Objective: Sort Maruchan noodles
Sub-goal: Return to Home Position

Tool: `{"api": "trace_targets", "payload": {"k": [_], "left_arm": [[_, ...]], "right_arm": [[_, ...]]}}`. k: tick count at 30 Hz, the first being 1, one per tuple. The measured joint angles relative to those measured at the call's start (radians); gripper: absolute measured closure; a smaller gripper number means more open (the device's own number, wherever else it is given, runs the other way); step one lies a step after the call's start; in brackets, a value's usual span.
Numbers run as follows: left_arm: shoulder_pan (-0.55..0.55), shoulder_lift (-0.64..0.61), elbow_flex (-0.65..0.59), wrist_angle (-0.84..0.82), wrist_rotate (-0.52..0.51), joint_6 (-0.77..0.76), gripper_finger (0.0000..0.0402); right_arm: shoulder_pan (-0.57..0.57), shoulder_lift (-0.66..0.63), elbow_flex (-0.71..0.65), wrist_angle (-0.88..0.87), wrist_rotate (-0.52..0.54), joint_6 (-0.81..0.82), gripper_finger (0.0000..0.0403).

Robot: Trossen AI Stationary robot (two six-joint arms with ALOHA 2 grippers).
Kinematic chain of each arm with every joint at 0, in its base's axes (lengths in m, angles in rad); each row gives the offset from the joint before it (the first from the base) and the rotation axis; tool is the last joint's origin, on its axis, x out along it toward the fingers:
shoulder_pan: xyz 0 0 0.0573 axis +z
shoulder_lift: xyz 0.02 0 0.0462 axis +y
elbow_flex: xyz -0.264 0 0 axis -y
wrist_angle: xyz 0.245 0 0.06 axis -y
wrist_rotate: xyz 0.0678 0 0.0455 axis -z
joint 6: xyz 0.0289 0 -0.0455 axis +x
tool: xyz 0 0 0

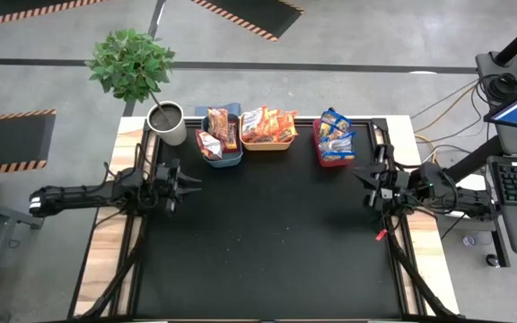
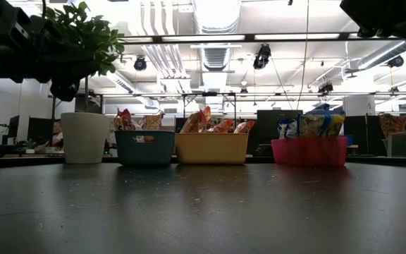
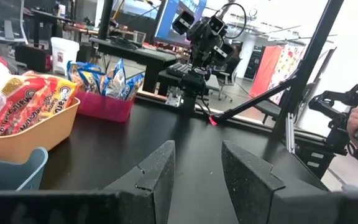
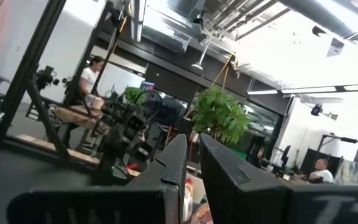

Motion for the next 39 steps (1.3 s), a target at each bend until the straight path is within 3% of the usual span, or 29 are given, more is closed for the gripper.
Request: {"api": "trace_targets", "payload": {"k": [12,18,20,27,39], "left_arm": [[0.0,0.017,0.0,-0.006,0.0,0.004,0.0286],[0.0,0.019,0.002,-0.007,0.0,0.004,0.0286],[0.0,0.021,0.006,-0.006,0.0,0.004,0.0286],[0.0,0.022,0.007,-0.004,0.0,0.004,0.0286],[0.0,0.025,0.008,-0.006,0.0,0.004,0.0286]], "right_arm": [[0.0,-0.001,-0.015,-0.149,-0.016,0.044,0.0368],[0.0,-0.001,-0.019,-0.218,-0.221,0.16,0.0368],[0.0,-0.001,-0.02,-0.246,-0.247,0.205,0.0368],[0.0,0.006,-0.031,-0.364,-0.13,0.323,0.0367],[0.0,0.028,-0.054,-0.382,-0.124,0.435,0.0365]]}}
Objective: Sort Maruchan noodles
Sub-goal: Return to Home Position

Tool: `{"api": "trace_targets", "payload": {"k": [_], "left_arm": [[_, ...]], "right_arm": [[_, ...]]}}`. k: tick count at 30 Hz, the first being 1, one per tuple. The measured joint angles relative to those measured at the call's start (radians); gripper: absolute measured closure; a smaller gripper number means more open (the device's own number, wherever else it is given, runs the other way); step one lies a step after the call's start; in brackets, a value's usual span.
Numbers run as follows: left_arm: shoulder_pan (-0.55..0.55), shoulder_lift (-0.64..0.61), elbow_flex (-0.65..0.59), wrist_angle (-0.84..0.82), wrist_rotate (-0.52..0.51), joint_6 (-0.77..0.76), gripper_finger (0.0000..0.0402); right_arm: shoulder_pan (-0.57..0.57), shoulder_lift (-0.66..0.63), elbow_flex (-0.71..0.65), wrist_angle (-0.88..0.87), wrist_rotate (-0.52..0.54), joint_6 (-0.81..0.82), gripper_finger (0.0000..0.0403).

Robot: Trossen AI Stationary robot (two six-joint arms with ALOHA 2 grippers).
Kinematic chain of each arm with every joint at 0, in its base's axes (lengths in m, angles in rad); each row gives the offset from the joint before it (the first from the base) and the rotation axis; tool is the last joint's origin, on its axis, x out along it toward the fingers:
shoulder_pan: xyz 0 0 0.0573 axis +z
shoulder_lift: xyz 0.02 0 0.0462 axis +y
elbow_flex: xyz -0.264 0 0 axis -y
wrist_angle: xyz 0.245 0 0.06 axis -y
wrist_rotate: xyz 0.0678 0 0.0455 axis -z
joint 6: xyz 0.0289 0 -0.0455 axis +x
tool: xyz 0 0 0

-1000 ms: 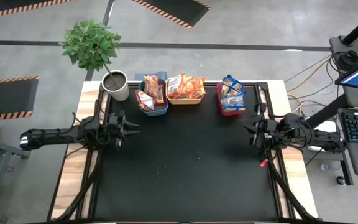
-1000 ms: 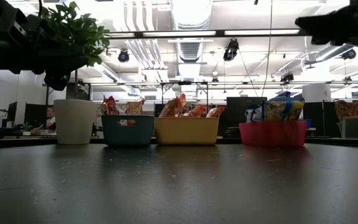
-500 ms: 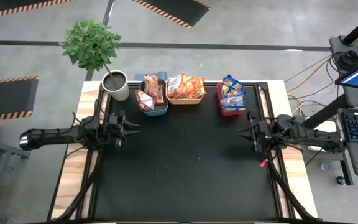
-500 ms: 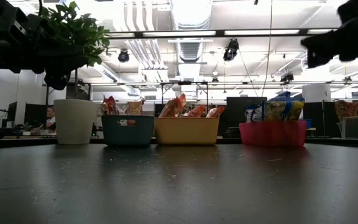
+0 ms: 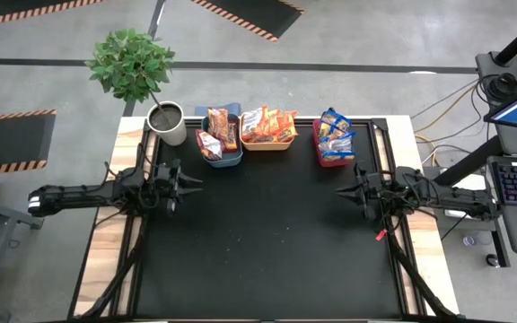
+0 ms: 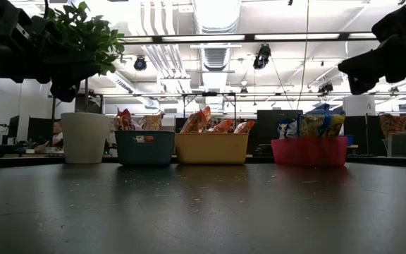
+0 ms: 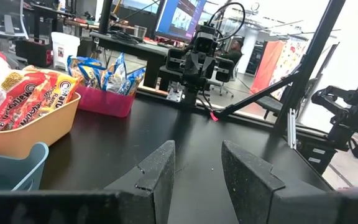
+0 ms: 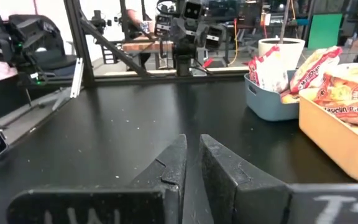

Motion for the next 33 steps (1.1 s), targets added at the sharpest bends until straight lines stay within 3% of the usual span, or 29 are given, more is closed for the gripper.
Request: {"api": "trace_targets", "payload": {"k": [33], "left_arm": [[0.0,0.0,0.001,0.002,0.0,0.0,0.0286]], "right_arm": [[0.0,0.003,0.003,-0.003,-0.002,-0.014,0.0365]]}}
